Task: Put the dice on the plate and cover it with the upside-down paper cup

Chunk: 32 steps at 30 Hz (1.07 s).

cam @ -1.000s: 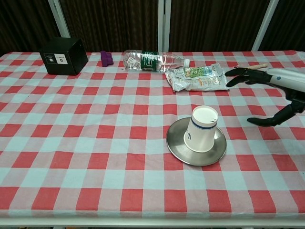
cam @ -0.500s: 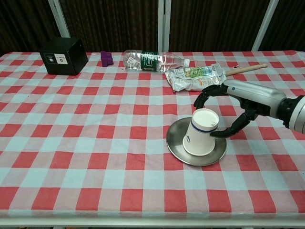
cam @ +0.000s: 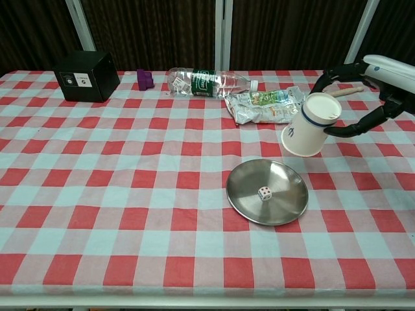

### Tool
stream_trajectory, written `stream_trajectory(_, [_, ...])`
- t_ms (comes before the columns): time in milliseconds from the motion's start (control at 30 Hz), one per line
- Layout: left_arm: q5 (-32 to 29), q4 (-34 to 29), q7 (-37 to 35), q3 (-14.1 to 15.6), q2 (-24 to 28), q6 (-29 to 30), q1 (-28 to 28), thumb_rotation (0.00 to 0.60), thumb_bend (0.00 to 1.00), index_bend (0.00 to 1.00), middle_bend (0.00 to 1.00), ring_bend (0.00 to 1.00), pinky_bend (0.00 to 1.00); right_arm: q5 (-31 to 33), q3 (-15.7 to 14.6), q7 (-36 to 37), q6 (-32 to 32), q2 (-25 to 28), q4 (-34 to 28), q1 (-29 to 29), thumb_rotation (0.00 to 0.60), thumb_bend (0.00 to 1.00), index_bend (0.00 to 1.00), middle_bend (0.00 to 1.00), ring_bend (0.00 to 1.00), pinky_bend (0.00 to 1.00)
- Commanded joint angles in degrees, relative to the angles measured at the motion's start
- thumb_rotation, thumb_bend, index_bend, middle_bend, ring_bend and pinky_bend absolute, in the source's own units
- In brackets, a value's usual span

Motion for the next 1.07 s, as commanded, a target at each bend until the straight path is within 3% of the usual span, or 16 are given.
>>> stream_trajectory(33, [0.1, -0.1, 0.0, 0.1, -0.1, -0.1, 0.0, 0.600, 0.00, 0.23, 0.19, 0.11, 0.07, 4.7, 0.9, -2.1, -4.2, -0.8, 4.2, -0.6, 0.600, 0.29, 0.59, 0.27, 0.02, 0.00])
stream_trajectory(233, [0.3, -0.4, 0.2, 0.2, 0.1, 0.1, 0.0, 0.600, 0.00, 0.23, 0.19, 0.11, 0.07, 4.8, 0.0, -3.1, -6.1, -1.9, 6.2, -1.0, 0.600, 0.29, 0.37, 0.23, 0.00, 0.00])
stream_trajectory(467, [0.5, -0.1, -0.3, 0.3, 0.1, 0.4, 0.2, 0.600, 0.00, 0.23, 0.19, 0.11, 0.07, 3.6, 0.1, -3.2, -1.1, 3.6, 1.4, -4.2, 0.600, 0.29, 0.10, 0.18, 0.00, 0.00])
stream_trajectory(767, [0.8, 0.0, -0.3, 0.4, -0.5, -0.4, -0.4, 0.600, 0.00, 0.23, 0.19, 0.11, 0.07, -0.9, -3.1, -11.7, 13.5, 14.0, -8.2, -13.8, 0.600, 0.30, 0.13, 0.18, 0.00, 0.02])
stream_trajectory(1067, [1.3, -0.4, 0.4, 0.2, -1.2, -1.1, -1.3, 0.600, 0.00, 0.23, 0.19, 0.11, 0.07, -4.0, -5.9, -15.5, 24.0, 16.4, -11.9, -22.1, 0.600, 0.31, 0.15, 0.18, 0.00, 0.02])
